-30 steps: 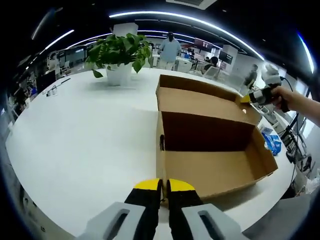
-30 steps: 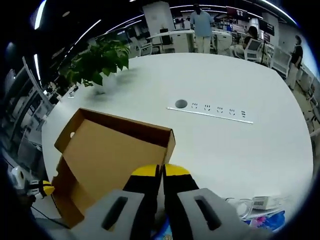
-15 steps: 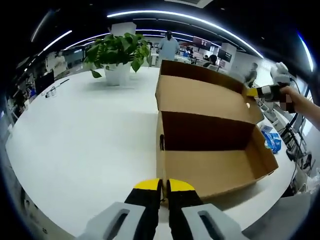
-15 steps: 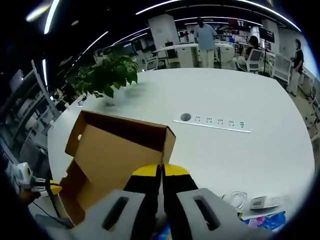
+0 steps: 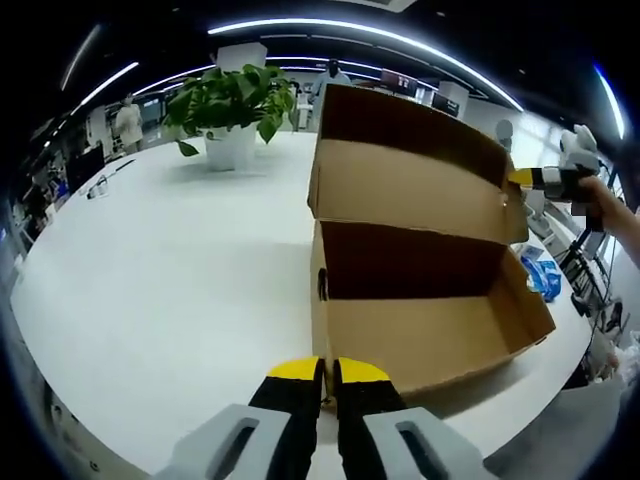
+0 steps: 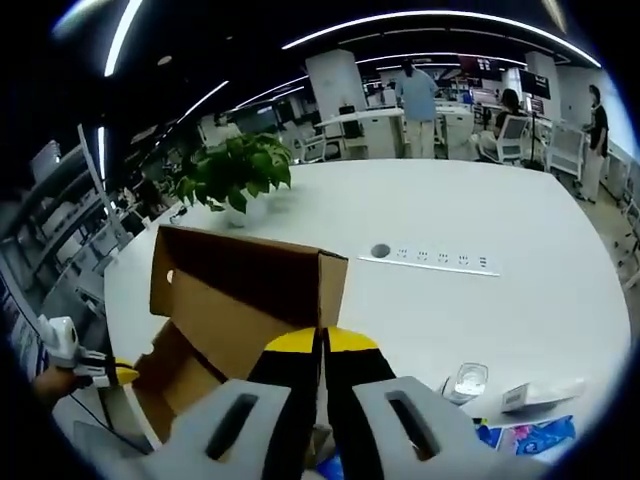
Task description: Operate the shoe box by opening the lid, removing the specified soft item, and placing it in the target area until the item is outside and the box remains undamaged.
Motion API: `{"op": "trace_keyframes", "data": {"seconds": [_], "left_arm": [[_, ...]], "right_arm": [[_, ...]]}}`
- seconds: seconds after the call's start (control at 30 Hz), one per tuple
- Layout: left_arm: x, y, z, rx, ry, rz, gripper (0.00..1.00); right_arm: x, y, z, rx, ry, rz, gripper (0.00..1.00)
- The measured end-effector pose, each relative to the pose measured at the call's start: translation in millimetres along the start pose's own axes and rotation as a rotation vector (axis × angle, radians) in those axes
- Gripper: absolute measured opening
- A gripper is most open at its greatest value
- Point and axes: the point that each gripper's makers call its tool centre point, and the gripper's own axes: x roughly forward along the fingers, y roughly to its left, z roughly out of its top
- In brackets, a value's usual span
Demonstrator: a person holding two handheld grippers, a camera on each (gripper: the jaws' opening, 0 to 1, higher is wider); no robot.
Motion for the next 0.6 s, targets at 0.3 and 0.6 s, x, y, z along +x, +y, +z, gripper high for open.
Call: {"op": "trace_keyframes", "data": {"seconds": [0.3, 0.6], "left_arm": [[0.4, 0.3, 0.3, 0.002, 0.006, -0.004, 0.04], [0.7, 0.7, 1.1, 0.003, 0.001, -0.005, 0.04]], "right_arm": [[-14.1, 9.2, -2.9, -0.009, -0.031, 0.011, 0.0], [-31.3, 20.5, -9.1, -0.046, -0.065, 0.005, 0.0]]}}
